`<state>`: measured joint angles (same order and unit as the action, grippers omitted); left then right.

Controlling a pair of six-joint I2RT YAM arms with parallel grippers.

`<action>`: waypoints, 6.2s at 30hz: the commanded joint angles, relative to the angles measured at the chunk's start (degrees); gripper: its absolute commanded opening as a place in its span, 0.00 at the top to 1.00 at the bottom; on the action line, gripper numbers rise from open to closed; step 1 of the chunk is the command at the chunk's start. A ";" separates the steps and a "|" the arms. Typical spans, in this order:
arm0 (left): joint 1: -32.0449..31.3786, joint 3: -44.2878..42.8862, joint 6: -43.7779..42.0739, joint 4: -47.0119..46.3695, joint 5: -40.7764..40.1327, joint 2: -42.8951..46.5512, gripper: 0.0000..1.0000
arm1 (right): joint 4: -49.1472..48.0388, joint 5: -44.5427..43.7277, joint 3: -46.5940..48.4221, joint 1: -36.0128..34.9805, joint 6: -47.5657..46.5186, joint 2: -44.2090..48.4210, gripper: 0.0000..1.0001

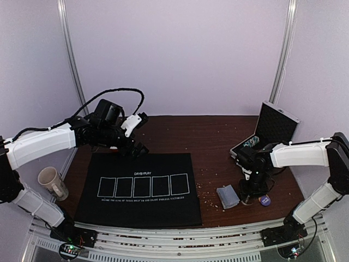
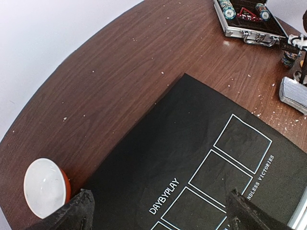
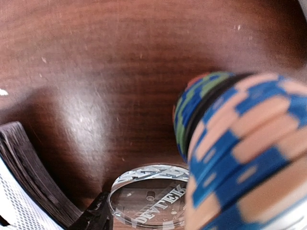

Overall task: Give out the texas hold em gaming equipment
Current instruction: Pick up the dealer button from the center of the board, then place the dealer button in the dealer area, then pick up the small blind button from the center of the board, then place the small blind button in the small blind area.

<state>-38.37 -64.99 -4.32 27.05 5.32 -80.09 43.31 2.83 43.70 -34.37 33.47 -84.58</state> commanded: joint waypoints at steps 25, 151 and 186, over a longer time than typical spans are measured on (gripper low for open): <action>7.76 1.28 9.83 -3.23 -5.64 3.11 0.02 | -4.57 6.40 40.69 -24.87 -6.86 -11.42 0.75; 15.35 8.19 10.99 -8.04 1.93 8.21 0.02 | 3.49 -6.11 -9.77 8.06 18.46 14.80 0.63; 15.37 7.67 10.97 -7.47 2.23 8.45 0.02 | -3.71 -13.55 31.79 -29.78 -0.60 -4.13 0.74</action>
<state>-23.07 -55.66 7.38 21.10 7.33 -72.53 44.73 -15.53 72.49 -55.33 41.65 -78.61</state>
